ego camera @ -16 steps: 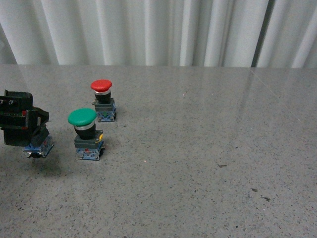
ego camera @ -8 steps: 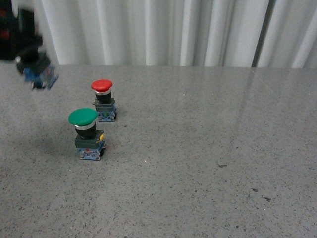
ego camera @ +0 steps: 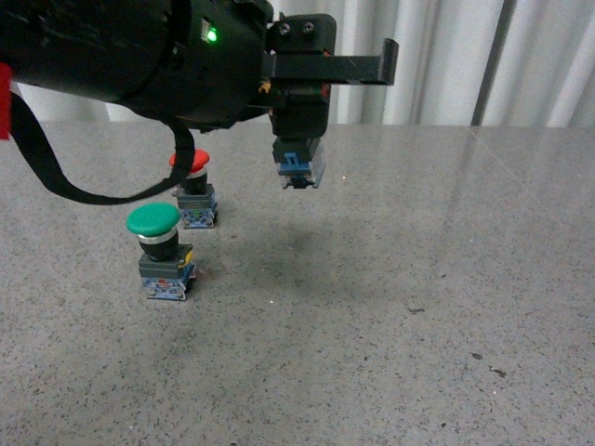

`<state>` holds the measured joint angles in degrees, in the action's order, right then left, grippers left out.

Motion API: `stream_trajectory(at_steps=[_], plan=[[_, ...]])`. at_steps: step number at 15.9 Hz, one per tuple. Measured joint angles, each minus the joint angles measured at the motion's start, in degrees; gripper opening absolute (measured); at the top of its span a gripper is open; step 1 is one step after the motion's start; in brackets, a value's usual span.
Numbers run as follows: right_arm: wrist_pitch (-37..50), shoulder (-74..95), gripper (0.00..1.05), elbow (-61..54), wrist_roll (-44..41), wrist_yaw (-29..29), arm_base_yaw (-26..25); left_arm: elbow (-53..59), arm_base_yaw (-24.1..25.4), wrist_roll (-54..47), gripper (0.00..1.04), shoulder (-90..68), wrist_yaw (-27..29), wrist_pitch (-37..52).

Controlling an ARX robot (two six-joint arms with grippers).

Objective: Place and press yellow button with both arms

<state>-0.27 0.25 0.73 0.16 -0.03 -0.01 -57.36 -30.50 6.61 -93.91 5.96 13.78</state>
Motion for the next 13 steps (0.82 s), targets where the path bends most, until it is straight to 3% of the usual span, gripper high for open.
stream_trajectory(at_steps=[4, 13], plan=[[0.0, 0.0, 0.98, 0.0, 0.0, 0.0, 0.0, 3.3, -3.1, 2.1, 0.34, -3.5, 3.1, 2.3], [0.0, 0.0, 0.98, 0.0, 0.0, 0.0, 0.0, 3.9, -3.7, 4.8, 0.34, -6.7, 6.1, 2.8]])
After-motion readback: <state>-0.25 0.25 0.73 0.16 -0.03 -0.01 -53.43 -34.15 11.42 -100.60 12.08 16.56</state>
